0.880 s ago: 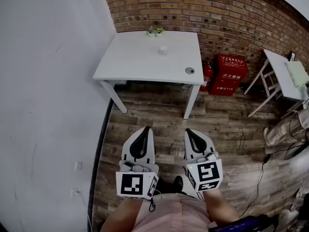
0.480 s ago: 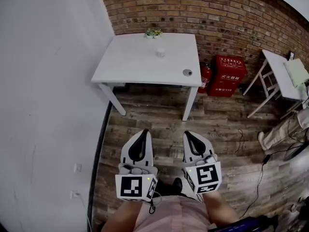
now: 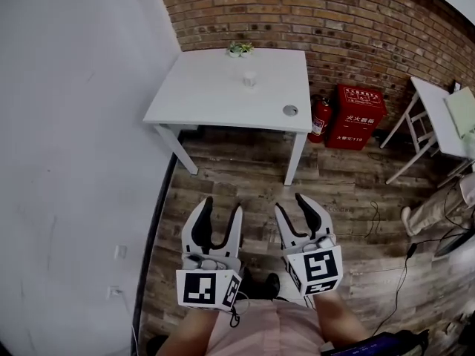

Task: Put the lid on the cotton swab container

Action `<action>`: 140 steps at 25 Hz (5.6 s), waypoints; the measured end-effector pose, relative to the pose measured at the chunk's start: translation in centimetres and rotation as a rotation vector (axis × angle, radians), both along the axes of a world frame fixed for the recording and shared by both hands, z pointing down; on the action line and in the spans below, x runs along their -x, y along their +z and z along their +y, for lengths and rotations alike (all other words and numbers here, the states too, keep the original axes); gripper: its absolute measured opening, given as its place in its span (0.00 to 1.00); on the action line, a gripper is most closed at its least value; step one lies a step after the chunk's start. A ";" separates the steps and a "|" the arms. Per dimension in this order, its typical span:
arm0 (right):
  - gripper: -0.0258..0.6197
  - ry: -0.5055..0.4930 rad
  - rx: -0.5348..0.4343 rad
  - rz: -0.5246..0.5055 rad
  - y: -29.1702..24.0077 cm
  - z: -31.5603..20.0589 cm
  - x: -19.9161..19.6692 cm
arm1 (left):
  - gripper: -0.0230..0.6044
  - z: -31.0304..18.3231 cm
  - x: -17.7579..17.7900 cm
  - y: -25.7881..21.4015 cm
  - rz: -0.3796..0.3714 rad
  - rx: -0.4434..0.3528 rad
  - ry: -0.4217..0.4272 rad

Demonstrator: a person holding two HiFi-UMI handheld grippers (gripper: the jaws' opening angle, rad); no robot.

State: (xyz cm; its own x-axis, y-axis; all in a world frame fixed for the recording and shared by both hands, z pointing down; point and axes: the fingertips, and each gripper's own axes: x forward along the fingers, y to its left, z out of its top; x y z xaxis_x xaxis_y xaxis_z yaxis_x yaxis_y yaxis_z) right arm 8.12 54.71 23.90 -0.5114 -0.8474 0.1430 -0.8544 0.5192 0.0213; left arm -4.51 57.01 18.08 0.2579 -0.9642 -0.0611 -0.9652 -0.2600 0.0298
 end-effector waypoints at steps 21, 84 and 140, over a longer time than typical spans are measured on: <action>0.30 0.051 0.069 0.027 4.0 -17.7 6.5 | 0.39 -18.6 7.4 4.4 0.033 0.086 0.043; 0.29 -0.005 0.050 -0.054 1.9 -57.6 5.6 | 0.34 -57.3 3.1 5.0 0.034 0.154 0.113; 0.34 0.065 0.347 -0.001 15.9 -60.1 10.2 | 0.70 -66.4 4.6 19.3 0.201 0.451 0.445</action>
